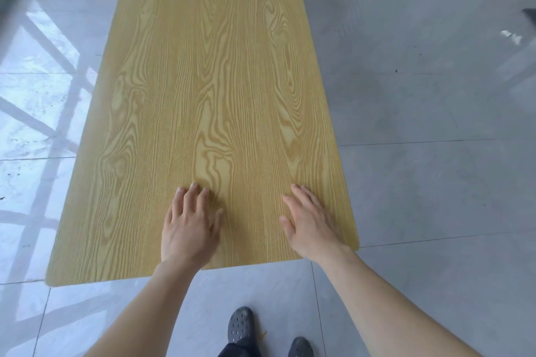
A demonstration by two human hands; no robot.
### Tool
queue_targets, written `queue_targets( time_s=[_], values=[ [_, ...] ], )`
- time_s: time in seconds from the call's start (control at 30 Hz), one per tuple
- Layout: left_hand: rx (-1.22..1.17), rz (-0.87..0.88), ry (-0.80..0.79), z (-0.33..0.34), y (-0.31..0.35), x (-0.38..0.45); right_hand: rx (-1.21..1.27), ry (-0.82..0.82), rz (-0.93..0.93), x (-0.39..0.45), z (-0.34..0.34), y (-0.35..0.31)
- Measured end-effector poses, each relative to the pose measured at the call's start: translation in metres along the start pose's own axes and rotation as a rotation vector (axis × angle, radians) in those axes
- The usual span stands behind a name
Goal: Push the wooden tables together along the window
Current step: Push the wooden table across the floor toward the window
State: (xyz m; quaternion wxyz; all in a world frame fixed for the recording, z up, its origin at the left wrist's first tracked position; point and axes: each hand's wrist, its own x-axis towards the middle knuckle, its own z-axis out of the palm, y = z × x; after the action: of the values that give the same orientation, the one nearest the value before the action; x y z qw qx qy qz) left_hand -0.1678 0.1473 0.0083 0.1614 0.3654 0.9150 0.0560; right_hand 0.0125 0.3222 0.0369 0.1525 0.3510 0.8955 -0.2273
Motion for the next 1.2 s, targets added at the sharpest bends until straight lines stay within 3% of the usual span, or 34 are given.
queue_targets(
  time_s=[0.13, 0.37, 0.77, 1.2],
  values=[
    [0.11, 0.013, -0.172, -0.044, 0.04, 0.019, -0.003, -0.166, 0.042, -0.003, -0.059, 0.009],
    [0.14, 0.144, -0.276, -0.106, 0.152, 0.068, -0.003, -0.115, 0.048, 0.01, -0.163, 0.083],
    [0.113, 0.172, -0.206, -0.184, 0.411, 0.153, -0.067, -0.024, 0.057, 0.045, -0.363, 0.301],
    [0.114, 0.217, -0.126, -0.224, 0.561, 0.358, -0.091, 0.064, 0.033, 0.209, -0.509, 0.396]
  ],
)
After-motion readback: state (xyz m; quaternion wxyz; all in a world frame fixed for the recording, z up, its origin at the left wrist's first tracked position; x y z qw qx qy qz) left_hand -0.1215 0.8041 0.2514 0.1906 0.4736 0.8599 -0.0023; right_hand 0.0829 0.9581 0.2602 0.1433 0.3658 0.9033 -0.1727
